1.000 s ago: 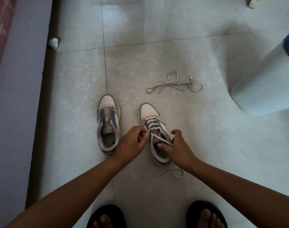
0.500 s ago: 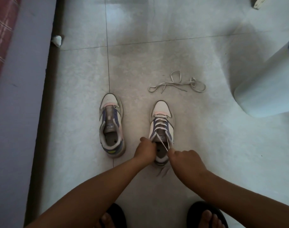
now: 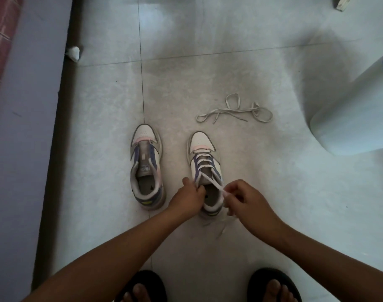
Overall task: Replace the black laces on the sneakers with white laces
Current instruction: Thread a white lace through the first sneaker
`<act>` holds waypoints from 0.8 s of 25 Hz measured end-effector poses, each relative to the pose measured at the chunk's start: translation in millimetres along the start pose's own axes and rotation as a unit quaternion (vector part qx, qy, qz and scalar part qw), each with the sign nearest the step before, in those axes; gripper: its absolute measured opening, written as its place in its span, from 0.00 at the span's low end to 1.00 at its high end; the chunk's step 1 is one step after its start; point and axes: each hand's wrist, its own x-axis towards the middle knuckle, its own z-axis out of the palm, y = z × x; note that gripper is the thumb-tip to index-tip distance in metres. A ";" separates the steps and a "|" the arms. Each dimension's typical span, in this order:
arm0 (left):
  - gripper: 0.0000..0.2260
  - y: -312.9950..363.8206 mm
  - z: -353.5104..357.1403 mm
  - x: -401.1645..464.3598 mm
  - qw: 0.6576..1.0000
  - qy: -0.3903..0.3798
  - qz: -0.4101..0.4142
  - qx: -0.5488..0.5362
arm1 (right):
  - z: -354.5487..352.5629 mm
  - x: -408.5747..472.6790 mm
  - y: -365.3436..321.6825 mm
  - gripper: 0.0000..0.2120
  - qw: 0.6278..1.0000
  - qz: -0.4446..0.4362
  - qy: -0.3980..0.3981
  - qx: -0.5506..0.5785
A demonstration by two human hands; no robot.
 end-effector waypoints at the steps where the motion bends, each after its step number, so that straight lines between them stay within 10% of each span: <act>1: 0.12 -0.1 -4.6 -6.3 0.999 0.030 0.010 -0.012 | -0.9 -2.4 0.4 0.06 0.999 -0.005 0.003 0.034; 11: 0.09 14.8 -11.9 -49.8 0.926 -0.102 -0.060 -0.357 | 7.2 -10.5 6.7 0.06 0.956 0.131 -0.139 0.222; 20: 0.11 3.7 0.2 -70.1 0.946 -0.185 -0.023 -0.265 | 6.8 23.9 0.8 0.06 0.889 0.264 -0.156 0.341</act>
